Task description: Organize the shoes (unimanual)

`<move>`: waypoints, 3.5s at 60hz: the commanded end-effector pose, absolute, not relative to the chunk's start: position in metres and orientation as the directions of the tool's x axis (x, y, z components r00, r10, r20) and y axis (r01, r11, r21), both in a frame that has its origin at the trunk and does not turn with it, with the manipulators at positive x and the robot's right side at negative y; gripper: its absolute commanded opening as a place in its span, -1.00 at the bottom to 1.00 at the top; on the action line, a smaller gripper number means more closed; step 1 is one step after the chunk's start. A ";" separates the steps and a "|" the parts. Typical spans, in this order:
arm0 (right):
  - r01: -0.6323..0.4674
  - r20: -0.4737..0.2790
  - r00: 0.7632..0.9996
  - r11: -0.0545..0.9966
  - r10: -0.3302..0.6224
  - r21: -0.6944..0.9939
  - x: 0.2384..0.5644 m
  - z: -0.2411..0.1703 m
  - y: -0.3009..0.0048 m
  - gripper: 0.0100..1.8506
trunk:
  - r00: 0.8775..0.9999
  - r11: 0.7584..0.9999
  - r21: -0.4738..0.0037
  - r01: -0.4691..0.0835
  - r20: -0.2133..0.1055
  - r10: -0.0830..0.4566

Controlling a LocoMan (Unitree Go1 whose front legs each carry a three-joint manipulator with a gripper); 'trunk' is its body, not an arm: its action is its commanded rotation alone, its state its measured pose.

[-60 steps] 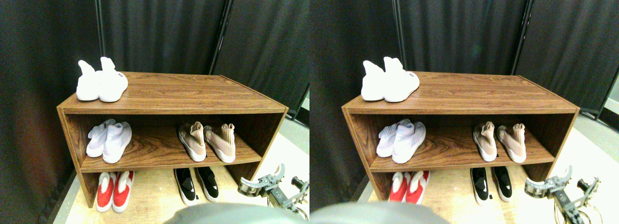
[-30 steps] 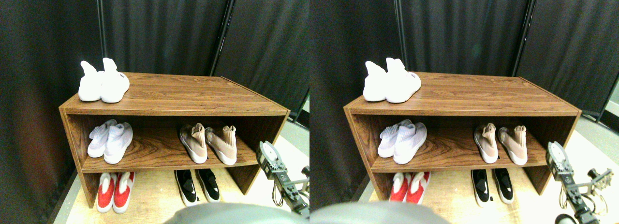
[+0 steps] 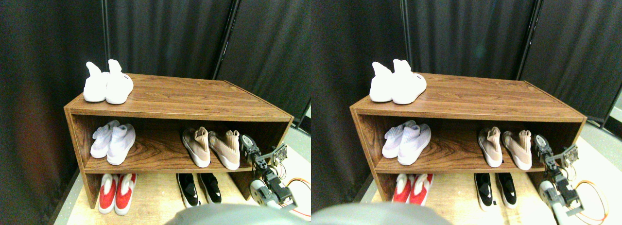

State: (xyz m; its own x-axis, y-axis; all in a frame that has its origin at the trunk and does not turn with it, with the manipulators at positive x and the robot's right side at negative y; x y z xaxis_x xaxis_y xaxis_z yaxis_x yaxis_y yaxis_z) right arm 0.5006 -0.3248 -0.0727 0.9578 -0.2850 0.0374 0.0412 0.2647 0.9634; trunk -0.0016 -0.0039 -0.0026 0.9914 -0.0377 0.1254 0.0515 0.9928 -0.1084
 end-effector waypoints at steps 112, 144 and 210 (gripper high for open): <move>-0.001 0.066 0.977 0.308 -0.202 0.951 0.503 -0.065 -0.283 -0.94 | 0.994 0.991 -0.122 0.059 0.097 -0.048; -0.139 0.198 0.973 0.380 -0.121 0.915 0.421 -0.043 -0.292 -0.94 | 0.994 0.991 -0.113 0.075 0.090 -0.065; 0.077 -0.057 0.992 0.183 -0.112 0.980 0.433 -0.198 -0.305 -0.94 | 0.999 0.991 -0.127 0.032 0.012 -0.031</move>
